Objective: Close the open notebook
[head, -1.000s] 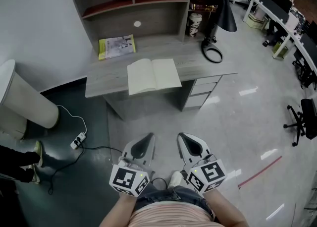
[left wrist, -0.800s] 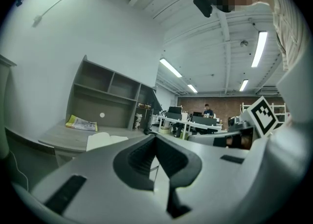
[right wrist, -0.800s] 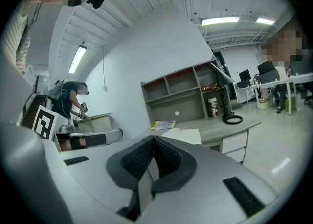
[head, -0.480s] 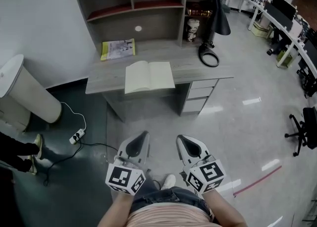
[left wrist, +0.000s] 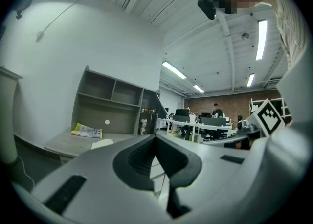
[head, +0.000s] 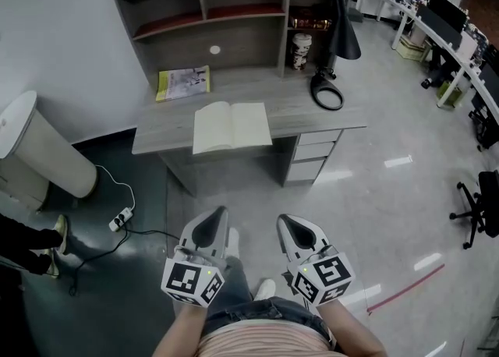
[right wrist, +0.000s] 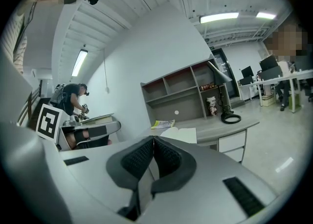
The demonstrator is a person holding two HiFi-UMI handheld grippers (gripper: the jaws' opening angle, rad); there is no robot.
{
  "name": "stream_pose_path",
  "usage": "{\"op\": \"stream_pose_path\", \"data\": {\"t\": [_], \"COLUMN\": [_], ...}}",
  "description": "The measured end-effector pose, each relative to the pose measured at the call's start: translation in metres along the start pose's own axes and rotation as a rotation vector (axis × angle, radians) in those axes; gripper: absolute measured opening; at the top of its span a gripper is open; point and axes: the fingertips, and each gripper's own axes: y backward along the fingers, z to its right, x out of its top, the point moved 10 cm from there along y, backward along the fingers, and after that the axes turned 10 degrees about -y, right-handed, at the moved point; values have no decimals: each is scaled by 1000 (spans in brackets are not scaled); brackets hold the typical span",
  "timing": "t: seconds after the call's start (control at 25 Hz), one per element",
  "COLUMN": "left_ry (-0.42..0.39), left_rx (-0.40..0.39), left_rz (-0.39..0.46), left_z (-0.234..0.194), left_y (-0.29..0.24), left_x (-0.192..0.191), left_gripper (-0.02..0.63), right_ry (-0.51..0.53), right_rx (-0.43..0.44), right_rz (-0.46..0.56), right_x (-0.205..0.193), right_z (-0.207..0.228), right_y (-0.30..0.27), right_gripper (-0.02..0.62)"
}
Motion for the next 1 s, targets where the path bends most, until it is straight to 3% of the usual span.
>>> {"op": "stream_pose_path", "data": {"t": [0.28,0.6,1.0], "left_ry": [10,3,18], "left_rx": [28,30,-29], "left_rz": [-15,-57,-101], "left_z": [-36,-109,-190], "left_y": [-35,-89,-150], "left_x": [-12,-28,-41], "left_gripper": [11,11,12], "right_ry": [3,-11,-20], "right_rx": [-9,-31,-102], "right_rz": [-27,-51,-86], "right_x": [6,21,40], "right_z": [15,33,45], "right_y": [-35,-116,-217], "right_gripper": [8,8,8]}}
